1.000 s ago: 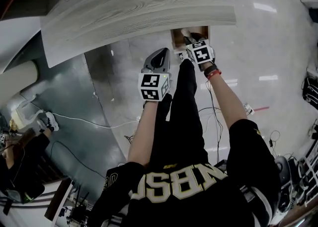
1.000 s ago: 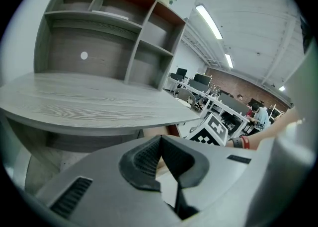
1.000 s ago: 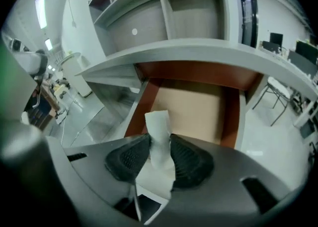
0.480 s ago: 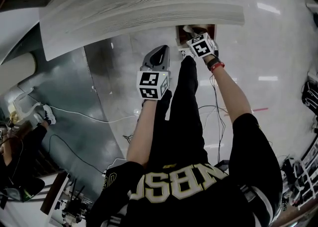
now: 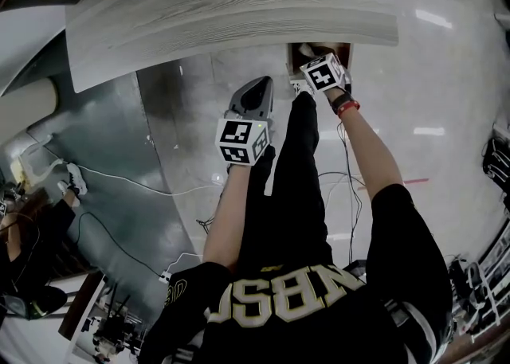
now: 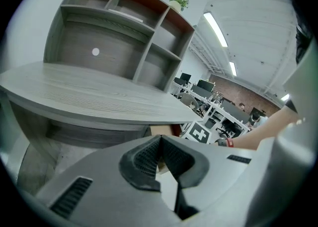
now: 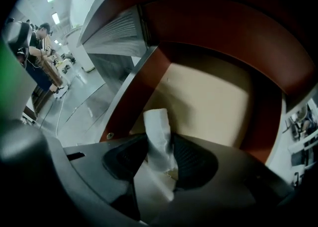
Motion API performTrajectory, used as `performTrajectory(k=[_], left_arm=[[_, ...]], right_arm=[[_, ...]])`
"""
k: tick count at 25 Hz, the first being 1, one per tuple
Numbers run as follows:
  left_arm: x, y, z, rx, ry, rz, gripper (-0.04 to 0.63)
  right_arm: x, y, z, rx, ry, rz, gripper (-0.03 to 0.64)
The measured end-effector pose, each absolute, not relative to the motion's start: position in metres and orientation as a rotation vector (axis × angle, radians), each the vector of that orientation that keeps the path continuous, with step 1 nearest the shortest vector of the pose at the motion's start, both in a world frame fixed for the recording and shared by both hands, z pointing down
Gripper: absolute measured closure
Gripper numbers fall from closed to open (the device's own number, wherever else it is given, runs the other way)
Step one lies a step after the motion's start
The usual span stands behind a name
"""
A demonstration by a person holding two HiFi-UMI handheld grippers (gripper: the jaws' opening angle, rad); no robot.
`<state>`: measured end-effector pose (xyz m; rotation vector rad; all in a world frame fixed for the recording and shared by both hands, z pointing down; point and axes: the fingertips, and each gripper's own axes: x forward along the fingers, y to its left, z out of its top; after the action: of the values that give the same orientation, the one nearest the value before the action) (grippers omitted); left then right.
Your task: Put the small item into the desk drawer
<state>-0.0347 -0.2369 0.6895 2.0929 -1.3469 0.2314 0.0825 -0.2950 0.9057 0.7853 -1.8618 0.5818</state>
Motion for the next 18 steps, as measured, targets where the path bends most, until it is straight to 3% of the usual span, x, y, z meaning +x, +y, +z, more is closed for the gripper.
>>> performTrajectory(k=[18], left_arm=[[-0.053, -0.235, 0.659, 2.097, -1.406, 0.175, 0.583]], right_arm=[[0.086, -0.283, 0.846, 0.887, -1.897, 0.675, 0.423]])
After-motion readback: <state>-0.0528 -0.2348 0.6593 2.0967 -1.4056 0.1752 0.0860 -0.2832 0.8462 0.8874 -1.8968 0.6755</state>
